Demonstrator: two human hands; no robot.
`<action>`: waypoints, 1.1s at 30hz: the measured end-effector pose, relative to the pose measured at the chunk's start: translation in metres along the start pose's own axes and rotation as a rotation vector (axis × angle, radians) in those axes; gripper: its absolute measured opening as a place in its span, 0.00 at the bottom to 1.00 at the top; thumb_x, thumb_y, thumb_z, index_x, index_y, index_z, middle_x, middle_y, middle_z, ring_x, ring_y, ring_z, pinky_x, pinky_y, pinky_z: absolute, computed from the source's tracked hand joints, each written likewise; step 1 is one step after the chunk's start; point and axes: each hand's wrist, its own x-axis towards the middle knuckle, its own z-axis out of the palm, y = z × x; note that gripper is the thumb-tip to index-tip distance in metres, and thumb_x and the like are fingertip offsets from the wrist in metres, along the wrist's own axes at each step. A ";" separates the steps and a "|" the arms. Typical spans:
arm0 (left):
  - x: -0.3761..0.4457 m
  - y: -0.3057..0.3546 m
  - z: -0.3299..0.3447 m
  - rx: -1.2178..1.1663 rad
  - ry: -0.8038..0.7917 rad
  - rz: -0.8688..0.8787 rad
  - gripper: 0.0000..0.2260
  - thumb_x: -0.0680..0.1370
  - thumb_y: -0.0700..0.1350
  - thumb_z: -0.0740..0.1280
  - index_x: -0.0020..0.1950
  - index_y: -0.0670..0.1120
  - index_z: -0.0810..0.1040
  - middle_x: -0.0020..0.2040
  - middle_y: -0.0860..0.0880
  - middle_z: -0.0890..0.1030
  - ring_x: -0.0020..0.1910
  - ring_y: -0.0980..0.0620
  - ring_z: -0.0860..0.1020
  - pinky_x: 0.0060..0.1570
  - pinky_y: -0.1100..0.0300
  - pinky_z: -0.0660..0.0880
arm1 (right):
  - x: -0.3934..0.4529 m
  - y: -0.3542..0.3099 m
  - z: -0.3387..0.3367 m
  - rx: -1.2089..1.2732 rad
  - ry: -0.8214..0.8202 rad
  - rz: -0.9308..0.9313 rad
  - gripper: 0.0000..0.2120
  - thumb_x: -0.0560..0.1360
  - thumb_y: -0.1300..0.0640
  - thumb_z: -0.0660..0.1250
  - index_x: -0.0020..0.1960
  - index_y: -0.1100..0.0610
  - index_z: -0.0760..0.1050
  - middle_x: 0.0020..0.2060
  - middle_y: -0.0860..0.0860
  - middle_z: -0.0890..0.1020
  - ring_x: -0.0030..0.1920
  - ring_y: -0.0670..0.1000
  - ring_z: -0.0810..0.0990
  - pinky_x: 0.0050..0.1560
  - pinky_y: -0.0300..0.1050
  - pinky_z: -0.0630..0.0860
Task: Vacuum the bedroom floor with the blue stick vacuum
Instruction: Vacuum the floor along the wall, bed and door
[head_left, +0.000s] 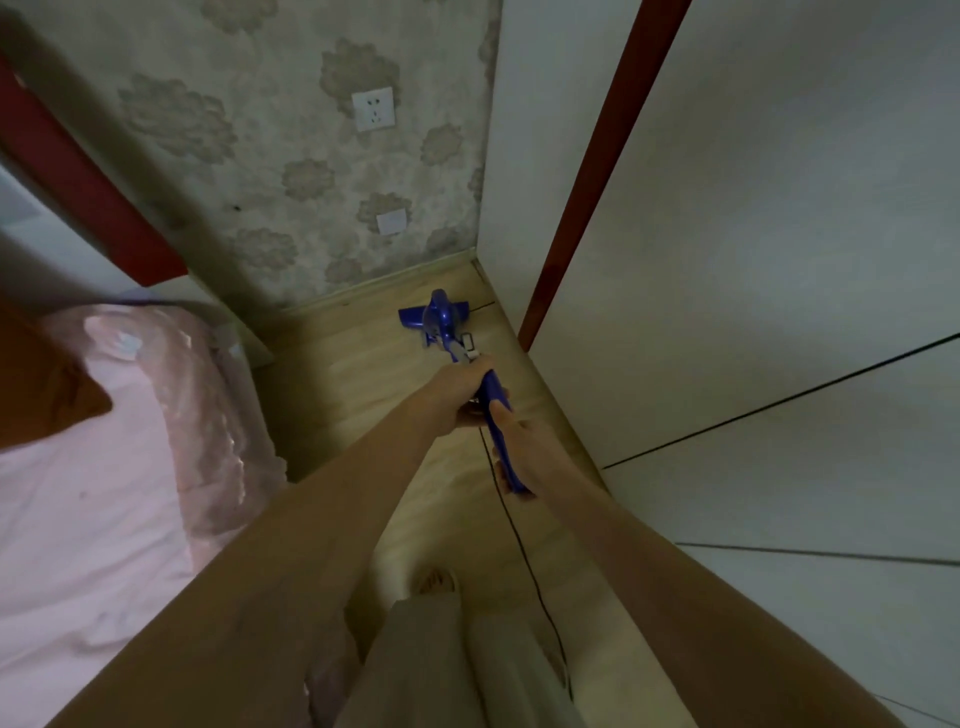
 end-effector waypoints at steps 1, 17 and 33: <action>0.001 0.000 0.004 -0.003 0.004 -0.002 0.09 0.80 0.48 0.64 0.48 0.42 0.74 0.42 0.43 0.81 0.43 0.44 0.81 0.50 0.49 0.80 | 0.000 0.001 -0.004 -0.020 0.008 0.004 0.25 0.80 0.37 0.53 0.50 0.59 0.72 0.30 0.51 0.75 0.24 0.46 0.73 0.27 0.37 0.69; -0.087 -0.060 0.073 -0.012 -0.061 -0.027 0.07 0.80 0.44 0.63 0.45 0.42 0.74 0.40 0.44 0.81 0.41 0.48 0.80 0.50 0.51 0.79 | -0.095 0.071 -0.066 -0.049 0.033 -0.020 0.25 0.80 0.38 0.55 0.47 0.60 0.74 0.32 0.52 0.76 0.26 0.47 0.74 0.25 0.37 0.70; -0.163 -0.122 0.054 0.233 -0.172 -0.107 0.12 0.78 0.49 0.66 0.54 0.41 0.76 0.39 0.47 0.82 0.35 0.52 0.81 0.38 0.59 0.78 | -0.195 0.130 -0.031 0.209 -0.122 -0.047 0.17 0.83 0.44 0.53 0.51 0.57 0.70 0.33 0.51 0.76 0.22 0.42 0.74 0.25 0.35 0.72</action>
